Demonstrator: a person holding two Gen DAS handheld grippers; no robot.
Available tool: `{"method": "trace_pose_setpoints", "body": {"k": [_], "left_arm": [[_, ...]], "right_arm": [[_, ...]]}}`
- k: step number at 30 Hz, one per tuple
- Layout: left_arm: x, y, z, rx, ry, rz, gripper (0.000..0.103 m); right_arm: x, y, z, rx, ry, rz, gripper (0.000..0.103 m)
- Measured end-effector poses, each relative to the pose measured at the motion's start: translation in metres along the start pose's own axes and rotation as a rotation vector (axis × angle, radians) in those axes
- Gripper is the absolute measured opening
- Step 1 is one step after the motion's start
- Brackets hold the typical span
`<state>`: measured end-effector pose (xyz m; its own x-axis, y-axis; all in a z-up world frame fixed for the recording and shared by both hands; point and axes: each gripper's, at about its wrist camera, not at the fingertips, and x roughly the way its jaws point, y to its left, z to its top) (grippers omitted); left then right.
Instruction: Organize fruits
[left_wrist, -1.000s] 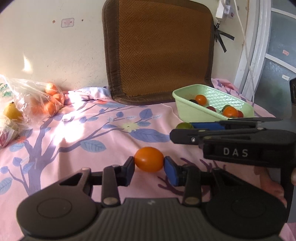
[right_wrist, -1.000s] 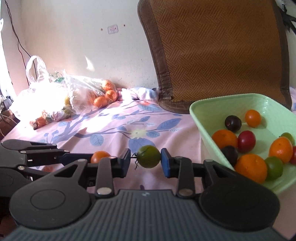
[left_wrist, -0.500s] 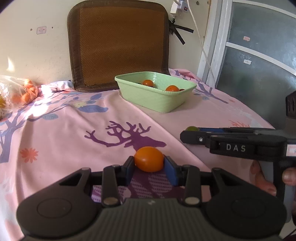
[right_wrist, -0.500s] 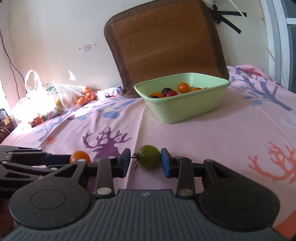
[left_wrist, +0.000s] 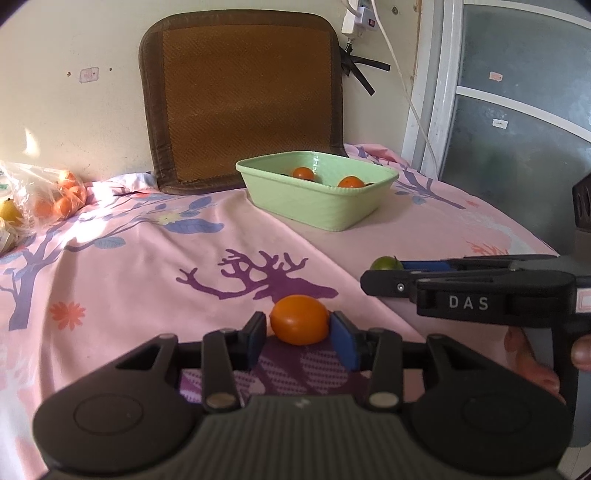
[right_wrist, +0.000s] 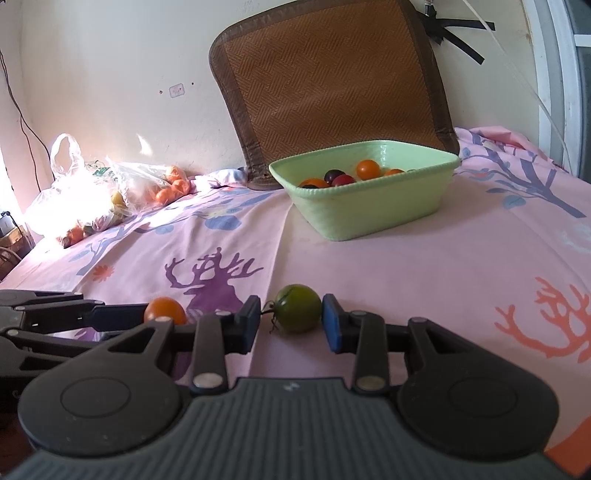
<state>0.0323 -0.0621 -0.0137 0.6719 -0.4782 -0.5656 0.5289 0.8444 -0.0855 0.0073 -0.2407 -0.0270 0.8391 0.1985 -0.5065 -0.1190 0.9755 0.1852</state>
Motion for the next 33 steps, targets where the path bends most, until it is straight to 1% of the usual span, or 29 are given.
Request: {"method": "trace_pose_setpoints", "body": {"k": [5, 11, 16, 33], "left_arm": [[0.0000, -0.0010, 0.0003, 0.007, -0.002, -0.006, 0.039], [0.0029, -0.0007, 0.0008, 0.005, 0.015, -0.006, 0.038], [0.0024, -0.0005, 0.0001, 0.008, 0.009, -0.004, 0.036], [0.0001, 0.0016, 0.0001, -0.014, -0.003, 0.002, 0.035]], "right_arm": [[0.0005, 0.0012, -0.0001, -0.007, 0.004, -0.002, 0.040], [0.0005, 0.0015, 0.0002, -0.006, 0.003, -0.002, 0.040], [0.0005, 0.0016, 0.0000, -0.005, 0.003, -0.001, 0.040], [-0.0026, 0.0007, -0.0010, 0.006, -0.016, -0.002, 0.039]]}}
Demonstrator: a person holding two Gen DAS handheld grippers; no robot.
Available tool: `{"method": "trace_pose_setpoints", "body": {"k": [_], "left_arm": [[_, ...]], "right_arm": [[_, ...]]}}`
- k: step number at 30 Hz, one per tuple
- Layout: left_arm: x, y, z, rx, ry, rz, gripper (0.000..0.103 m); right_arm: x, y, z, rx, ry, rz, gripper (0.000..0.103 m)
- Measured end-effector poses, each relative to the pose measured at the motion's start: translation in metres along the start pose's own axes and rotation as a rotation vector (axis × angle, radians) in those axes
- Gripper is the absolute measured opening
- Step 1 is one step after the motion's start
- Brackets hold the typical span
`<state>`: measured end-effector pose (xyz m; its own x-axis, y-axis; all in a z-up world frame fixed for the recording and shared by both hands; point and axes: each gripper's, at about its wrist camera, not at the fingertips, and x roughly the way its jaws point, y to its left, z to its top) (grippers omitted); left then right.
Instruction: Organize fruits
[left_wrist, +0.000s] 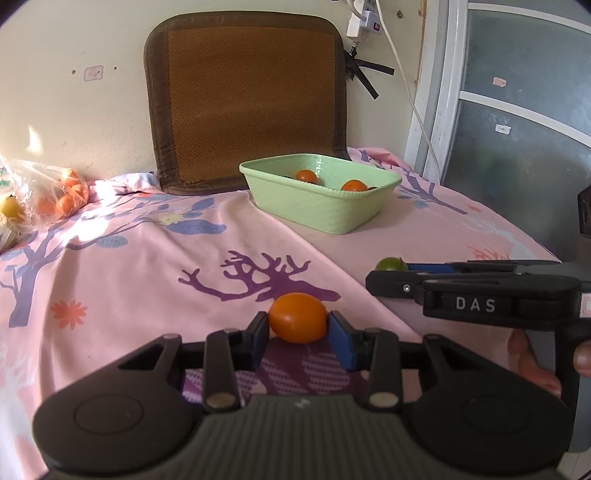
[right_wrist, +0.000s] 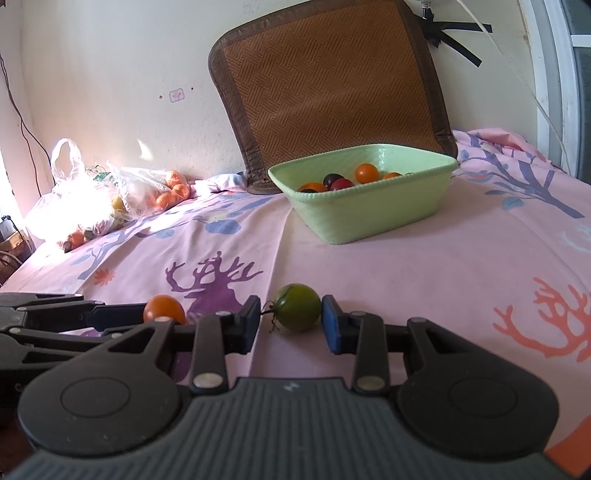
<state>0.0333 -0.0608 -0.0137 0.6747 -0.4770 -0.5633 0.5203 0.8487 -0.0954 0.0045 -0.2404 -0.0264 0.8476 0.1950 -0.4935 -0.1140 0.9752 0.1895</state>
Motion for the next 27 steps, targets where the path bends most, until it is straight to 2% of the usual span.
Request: {"method": "trace_pose_setpoints", "body": {"k": [6, 10, 12, 16, 20, 23, 27], "left_arm": [[0.001, 0.001, 0.001, -0.006, 0.006, -0.004, 0.035], [0.005, 0.012, 0.013, -0.049, 0.017, -0.060, 0.035], [0.009, 0.015, 0.030, -0.045, -0.003, -0.072, 0.035], [0.021, 0.011, 0.080, 0.004, -0.073, -0.089, 0.036], [0.057, 0.006, 0.119, 0.033, -0.084, -0.100, 0.036], [0.094, 0.007, 0.135, 0.018, -0.039, -0.095, 0.036], [0.125, 0.006, 0.142, 0.036, -0.003, -0.090, 0.037]], "right_arm": [[0.000, 0.000, 0.000, 0.000, -0.003, 0.000, 0.038], [-0.004, -0.002, 0.002, 0.010, -0.030, 0.000, 0.038], [-0.007, -0.007, 0.008, 0.030, -0.053, 0.005, 0.038], [-0.013, -0.019, 0.036, 0.028, -0.156, -0.026, 0.038], [0.002, -0.034, 0.065, 0.012, -0.211, -0.081, 0.039], [0.026, -0.045, 0.079, -0.004, -0.190, -0.111, 0.039], [0.051, -0.053, 0.085, -0.044, -0.151, -0.130, 0.040]]}}
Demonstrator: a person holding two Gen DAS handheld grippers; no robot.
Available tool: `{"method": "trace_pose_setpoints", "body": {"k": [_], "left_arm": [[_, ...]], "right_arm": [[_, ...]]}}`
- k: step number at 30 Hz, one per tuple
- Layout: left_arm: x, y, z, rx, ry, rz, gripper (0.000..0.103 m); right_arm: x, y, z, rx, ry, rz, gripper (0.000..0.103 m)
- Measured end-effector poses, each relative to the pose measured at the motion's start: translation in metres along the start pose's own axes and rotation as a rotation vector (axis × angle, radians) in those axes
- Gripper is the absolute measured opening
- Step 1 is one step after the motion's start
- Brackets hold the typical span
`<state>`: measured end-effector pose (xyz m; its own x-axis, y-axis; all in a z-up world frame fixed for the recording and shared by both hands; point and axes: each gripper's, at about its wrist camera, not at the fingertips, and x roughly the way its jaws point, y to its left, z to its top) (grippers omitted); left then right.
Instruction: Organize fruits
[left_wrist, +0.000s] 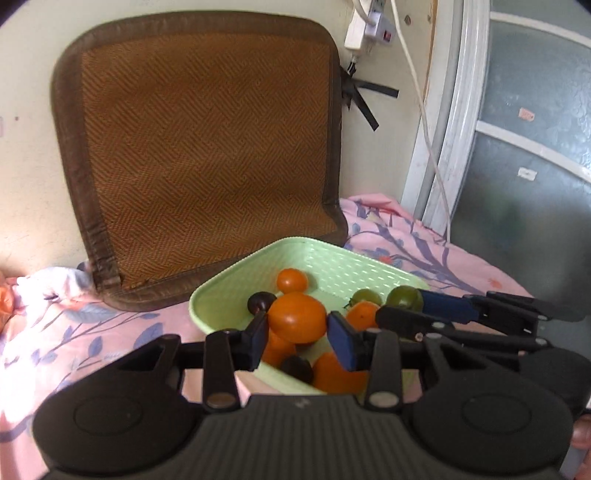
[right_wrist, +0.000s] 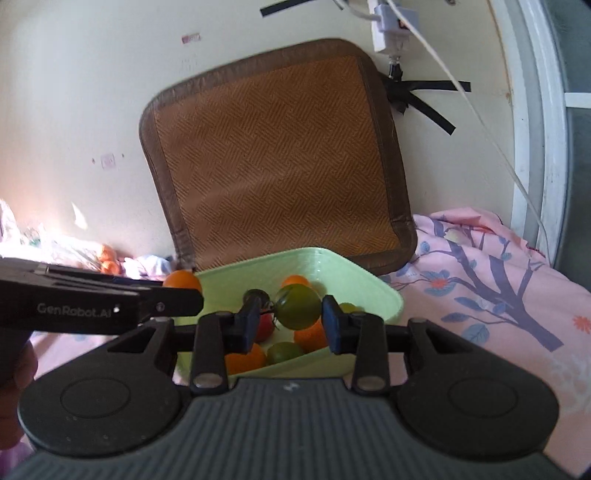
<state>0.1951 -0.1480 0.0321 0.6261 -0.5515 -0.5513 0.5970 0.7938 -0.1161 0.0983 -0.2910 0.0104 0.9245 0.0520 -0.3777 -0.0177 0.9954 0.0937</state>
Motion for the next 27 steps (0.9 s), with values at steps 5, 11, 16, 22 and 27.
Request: {"method": "trace_pose_setpoints", "body": {"k": [5, 11, 16, 22, 27], "left_arm": [[0.016, 0.006, 0.000, -0.018, 0.028, 0.010, 0.043], [-0.019, 0.019, 0.000, -0.130, -0.034, 0.038, 0.047], [-0.059, 0.002, -0.015, -0.111, -0.032, 0.176, 0.055], [-0.093, -0.024, -0.053, -0.105, 0.020, 0.279, 0.063], [-0.120, -0.034, -0.083, -0.135, 0.008, 0.327, 0.090]], "right_arm": [[0.015, -0.005, -0.008, -0.009, 0.021, 0.002, 0.043], [0.002, -0.008, -0.004, 0.025, -0.035, 0.010, 0.056], [-0.026, -0.008, -0.002, 0.090, -0.091, -0.004, 0.056], [-0.075, 0.001, -0.035, 0.225, -0.072, -0.010, 0.056], [-0.104, 0.017, -0.064, 0.293, 0.030, 0.025, 0.056]]}}
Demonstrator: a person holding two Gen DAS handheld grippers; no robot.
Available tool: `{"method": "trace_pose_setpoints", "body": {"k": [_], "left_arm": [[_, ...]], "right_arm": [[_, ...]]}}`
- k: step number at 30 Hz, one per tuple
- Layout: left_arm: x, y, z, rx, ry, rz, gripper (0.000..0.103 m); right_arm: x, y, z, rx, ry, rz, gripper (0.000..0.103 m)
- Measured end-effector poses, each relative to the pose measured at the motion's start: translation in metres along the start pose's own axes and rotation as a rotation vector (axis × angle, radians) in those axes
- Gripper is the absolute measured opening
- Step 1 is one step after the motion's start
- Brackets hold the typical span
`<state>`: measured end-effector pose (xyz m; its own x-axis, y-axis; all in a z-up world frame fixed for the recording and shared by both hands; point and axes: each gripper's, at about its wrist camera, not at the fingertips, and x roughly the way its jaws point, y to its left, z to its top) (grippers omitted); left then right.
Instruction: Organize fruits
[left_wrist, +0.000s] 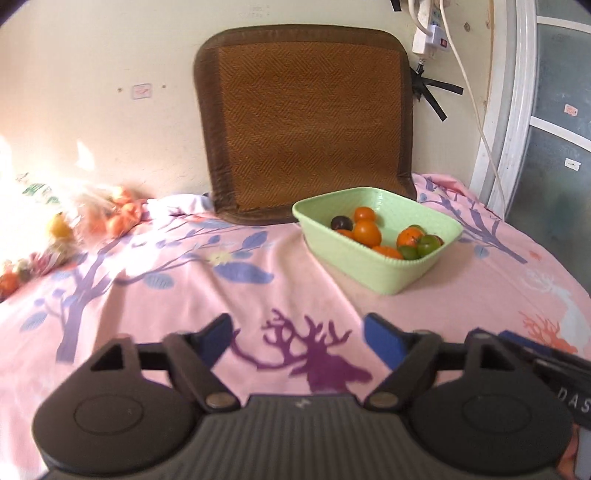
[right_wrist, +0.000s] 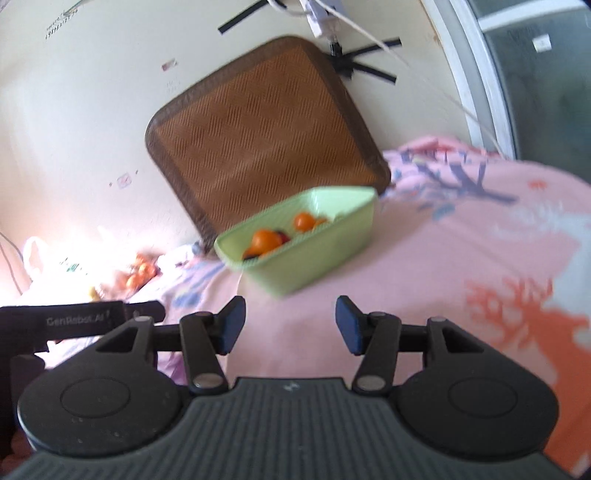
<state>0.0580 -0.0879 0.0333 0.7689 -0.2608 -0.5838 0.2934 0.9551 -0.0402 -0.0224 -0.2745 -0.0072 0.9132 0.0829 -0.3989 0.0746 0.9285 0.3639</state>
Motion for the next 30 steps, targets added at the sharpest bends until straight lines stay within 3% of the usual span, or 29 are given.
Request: {"method": "trace_pose_setpoints", "body": {"k": [6, 22, 30], "left_arm": [[-0.028, -0.001, -0.023, 0.017, -0.036, 0.048, 0.103], [-0.043, -0.001, -0.043, 0.015, 0.003, 0.033, 0.103], [-0.045, 0.000, -0.045, 0.011, -0.004, 0.080, 0.103]], "right_arm": [[-0.024, 0.013, -0.018, 0.007, 0.026, 0.015, 0.057], [-0.046, 0.028, -0.027, -0.006, 0.016, 0.030, 0.057], [-0.044, 0.024, -0.029, 0.021, 0.036, 0.031, 0.057]]}}
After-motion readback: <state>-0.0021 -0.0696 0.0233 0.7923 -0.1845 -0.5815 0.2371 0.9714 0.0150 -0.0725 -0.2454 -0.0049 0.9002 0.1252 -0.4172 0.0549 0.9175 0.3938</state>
